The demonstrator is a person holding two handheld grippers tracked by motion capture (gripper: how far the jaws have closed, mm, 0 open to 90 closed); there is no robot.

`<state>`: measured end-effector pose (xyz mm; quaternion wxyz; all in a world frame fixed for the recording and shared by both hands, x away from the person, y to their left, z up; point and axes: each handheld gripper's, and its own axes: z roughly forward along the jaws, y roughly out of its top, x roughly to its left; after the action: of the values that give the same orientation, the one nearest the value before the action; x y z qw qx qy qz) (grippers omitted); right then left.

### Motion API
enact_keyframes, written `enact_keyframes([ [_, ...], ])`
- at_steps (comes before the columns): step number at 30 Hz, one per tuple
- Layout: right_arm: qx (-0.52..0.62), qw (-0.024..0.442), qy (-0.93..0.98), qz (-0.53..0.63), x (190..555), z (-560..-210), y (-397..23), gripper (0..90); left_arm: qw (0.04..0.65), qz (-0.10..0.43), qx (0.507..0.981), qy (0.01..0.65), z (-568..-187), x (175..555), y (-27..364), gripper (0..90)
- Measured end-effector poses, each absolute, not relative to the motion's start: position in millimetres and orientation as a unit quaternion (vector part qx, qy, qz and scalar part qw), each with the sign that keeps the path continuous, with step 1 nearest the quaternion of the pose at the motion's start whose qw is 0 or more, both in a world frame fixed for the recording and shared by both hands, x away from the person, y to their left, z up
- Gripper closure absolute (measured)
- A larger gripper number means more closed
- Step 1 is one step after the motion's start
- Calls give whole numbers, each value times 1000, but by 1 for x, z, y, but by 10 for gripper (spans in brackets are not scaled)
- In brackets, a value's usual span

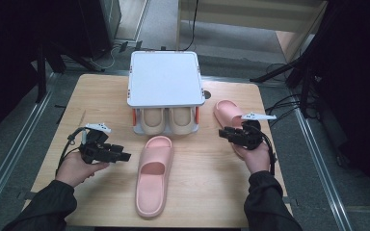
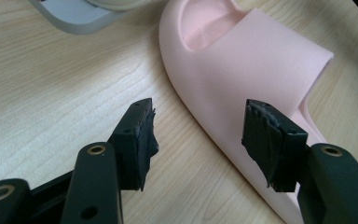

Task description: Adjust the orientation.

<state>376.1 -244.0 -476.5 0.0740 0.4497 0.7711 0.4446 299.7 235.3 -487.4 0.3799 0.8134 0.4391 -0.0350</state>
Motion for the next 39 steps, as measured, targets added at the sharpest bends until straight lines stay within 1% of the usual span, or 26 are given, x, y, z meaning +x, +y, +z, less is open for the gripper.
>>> enact_keyframes([
  [6,476,81,757,441,391,-481,-262,635,378,-31,811,445,-488,293,241,427],
  [10,493,86,747,437,400,-486,-272,611,380,-29,807,451,-488,289,245,428],
  [26,515,80,754,401,435,-510,-267,607,392,-24,789,473,-488,272,262,426],
  [29,519,77,751,401,439,-513,-267,633,387,-24,787,480,-489,270,265,425],
  [32,517,72,752,403,441,-513,-264,722,384,-22,789,478,-489,269,265,424],
  [37,525,89,749,395,440,-505,-262,812,384,-21,788,480,-489,269,265,425],
  [39,526,110,746,394,438,-498,-263,847,385,-20,788,479,-489,269,264,425],
])
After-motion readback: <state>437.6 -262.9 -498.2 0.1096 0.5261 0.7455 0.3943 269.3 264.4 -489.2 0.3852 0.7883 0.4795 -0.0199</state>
